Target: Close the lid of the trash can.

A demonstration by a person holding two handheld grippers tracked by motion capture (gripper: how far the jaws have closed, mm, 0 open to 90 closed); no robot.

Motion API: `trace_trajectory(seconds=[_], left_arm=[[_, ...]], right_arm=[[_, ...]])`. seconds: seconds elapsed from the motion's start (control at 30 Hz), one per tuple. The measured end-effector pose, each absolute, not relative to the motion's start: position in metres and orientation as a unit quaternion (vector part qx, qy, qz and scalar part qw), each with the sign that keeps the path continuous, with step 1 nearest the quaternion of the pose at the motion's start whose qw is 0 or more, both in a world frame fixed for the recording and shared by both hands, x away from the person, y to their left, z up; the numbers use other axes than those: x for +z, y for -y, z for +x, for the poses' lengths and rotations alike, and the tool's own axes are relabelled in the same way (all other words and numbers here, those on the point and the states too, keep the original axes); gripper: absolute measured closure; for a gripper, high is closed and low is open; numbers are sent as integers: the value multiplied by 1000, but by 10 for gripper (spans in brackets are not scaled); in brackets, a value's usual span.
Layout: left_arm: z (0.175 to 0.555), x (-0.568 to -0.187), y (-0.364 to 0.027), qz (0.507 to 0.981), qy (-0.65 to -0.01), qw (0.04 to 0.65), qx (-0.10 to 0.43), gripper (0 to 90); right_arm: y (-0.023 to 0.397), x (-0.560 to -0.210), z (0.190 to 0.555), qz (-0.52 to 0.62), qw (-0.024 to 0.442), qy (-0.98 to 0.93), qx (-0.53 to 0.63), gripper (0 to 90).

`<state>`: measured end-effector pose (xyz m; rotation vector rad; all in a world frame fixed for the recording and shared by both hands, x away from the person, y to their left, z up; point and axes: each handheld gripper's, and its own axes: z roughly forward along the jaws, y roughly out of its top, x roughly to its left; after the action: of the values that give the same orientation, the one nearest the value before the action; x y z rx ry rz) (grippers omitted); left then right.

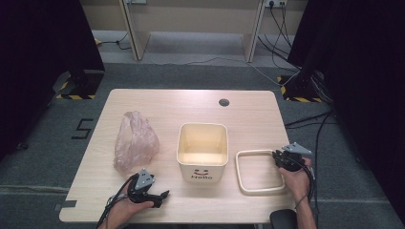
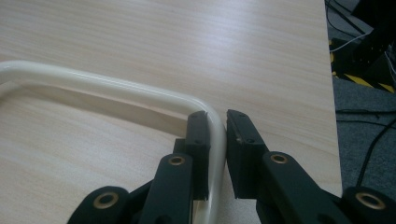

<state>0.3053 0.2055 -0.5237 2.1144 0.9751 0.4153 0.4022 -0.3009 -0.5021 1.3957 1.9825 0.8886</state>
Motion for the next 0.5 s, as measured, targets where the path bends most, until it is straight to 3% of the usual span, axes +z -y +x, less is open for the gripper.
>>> trace_trajectory(seconds=[0.5], left_arm=[[305,-524,-205,827,-383,378,164,145]], right_arm=[[304,-482,399,514,299,-711,374,802]])
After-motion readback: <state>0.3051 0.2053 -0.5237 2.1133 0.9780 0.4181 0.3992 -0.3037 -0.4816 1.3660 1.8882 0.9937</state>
